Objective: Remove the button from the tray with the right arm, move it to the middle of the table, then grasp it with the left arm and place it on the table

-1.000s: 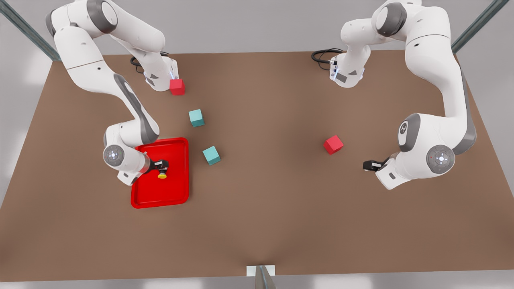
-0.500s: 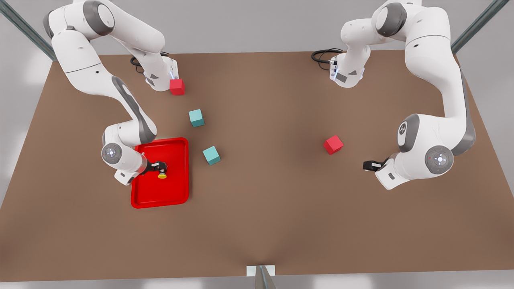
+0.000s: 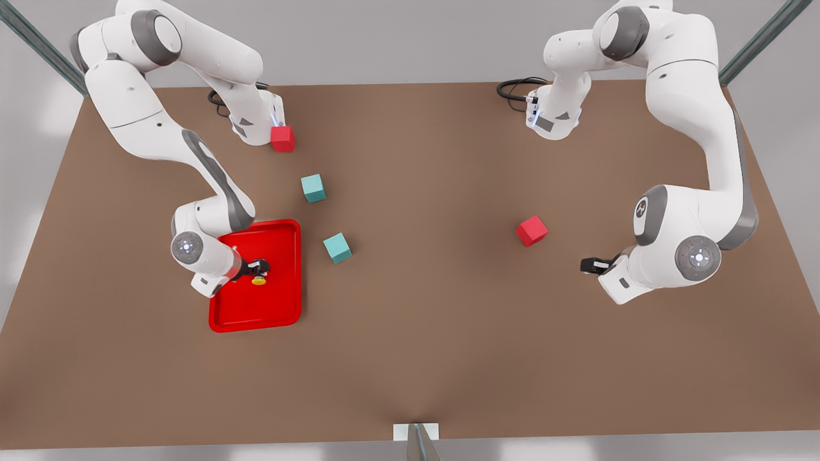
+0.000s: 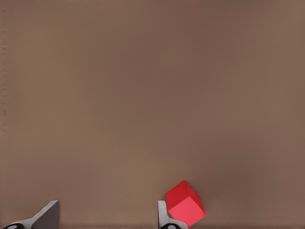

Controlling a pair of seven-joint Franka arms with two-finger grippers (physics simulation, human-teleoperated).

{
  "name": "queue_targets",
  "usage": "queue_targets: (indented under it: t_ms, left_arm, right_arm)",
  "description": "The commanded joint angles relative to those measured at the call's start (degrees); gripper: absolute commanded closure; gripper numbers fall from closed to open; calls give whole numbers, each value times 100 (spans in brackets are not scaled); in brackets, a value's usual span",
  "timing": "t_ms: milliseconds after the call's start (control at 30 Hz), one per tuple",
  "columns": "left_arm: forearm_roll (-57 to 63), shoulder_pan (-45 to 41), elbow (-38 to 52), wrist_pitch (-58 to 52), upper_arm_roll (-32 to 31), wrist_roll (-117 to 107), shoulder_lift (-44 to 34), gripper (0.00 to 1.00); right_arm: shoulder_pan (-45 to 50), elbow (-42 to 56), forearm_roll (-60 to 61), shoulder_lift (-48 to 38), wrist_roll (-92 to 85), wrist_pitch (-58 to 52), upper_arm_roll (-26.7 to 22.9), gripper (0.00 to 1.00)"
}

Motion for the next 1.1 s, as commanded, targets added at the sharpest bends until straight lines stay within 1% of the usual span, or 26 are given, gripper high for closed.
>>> queue_targets:
  t_ms: [0,200,233,300,333,367,600,967,1000,1033,1067]
  left_arm:
    - [11,2,1,-2,-7,-3,-6,0]
    - [20,2,1,-11,-7,-3,-6,0]
    - [20,2,1,-2,2,-3,-6,0]
    - [20,2,1,-2,2,-3,-6,0]
    - [20,2,1,-11,2,-3,-6,0]
    - [20,2,-7,-11,2,-3,-6,0]
    - [29,2,1,-11,-7,-3,-15,0]
    - [29,2,1,-11,2,-3,-15,0]
    - [29,2,1,-11,2,-3,-15,0]
    - [29,2,1,-19,1,-3,-15,0]
    - [29,2,1,-11,2,-3,-15,0]
  right_arm:
    - [1,2,-31,3,1,59,1,0]
    - [-34,11,-154,126,19,77,1,0]
    - [-43,2,-154,126,19,85,1,4]
    - [-34,2,-154,117,72,77,1,35]
    - [-26,2,-154,117,72,77,1,43]
    - [-17,2,-154,117,124,77,1,46]
    - [18,2,-154,117,142,77,-7,48]
    - [-43,11,-321,82,133,68,1,46]
    - [-52,11,-356,99,133,68,-7,43]
    - [-61,11,-365,99,133,68,-7,37]
    - [-61,11,-365,99,133,68,-7,37]
